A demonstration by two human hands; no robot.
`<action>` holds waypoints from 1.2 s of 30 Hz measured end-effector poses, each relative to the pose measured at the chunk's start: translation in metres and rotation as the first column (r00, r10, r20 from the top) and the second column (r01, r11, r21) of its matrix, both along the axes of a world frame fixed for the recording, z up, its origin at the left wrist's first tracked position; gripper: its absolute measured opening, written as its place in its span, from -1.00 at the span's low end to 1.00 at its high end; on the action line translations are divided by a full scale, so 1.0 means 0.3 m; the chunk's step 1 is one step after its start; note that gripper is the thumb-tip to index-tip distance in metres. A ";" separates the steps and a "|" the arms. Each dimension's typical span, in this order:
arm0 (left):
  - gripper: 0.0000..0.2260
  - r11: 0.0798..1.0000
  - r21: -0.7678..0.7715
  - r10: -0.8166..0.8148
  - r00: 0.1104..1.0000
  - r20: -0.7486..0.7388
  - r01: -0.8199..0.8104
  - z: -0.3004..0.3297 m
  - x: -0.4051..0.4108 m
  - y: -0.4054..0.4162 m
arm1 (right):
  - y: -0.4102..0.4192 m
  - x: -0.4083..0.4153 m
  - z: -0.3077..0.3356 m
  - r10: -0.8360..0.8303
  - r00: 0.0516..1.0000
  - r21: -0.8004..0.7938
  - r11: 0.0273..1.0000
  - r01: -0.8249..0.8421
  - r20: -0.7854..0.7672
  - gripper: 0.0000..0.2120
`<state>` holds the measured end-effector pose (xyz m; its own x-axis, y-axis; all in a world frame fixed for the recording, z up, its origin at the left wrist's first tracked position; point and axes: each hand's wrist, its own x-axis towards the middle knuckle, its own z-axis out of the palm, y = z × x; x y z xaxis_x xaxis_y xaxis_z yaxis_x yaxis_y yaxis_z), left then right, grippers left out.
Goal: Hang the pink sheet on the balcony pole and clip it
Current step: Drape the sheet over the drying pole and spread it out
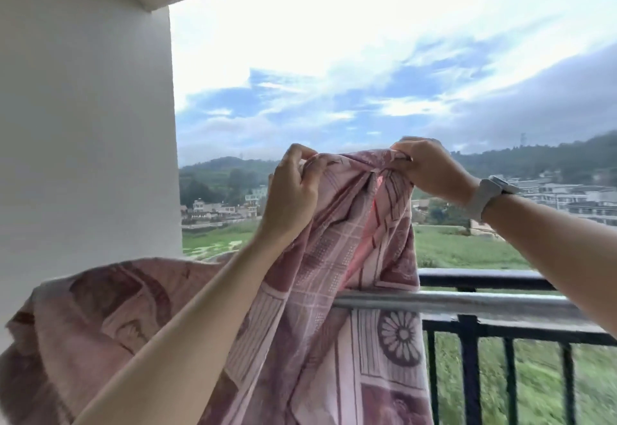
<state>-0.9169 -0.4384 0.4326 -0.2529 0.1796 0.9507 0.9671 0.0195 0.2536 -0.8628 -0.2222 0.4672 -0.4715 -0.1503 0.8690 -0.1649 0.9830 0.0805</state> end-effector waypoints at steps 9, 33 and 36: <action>-0.92 0.985 -0.054 -0.156 0.982 0.107 0.163 -0.038 0.420 0.373 | 0.379 0.478 -0.073 -0.098 0.987 -0.030 0.995 0.095 -0.127 -0.81; -0.73 0.905 -0.324 0.334 0.931 0.145 -0.274 -0.698 0.899 0.572 | 0.405 0.866 -0.508 -0.118 0.955 -0.238 0.953 0.186 0.273 -0.83; -0.62 0.876 -0.353 0.413 0.890 0.196 -0.329 -0.670 0.906 0.673 | 0.424 0.861 -0.501 -0.014 0.962 -0.316 0.943 0.103 0.272 -0.88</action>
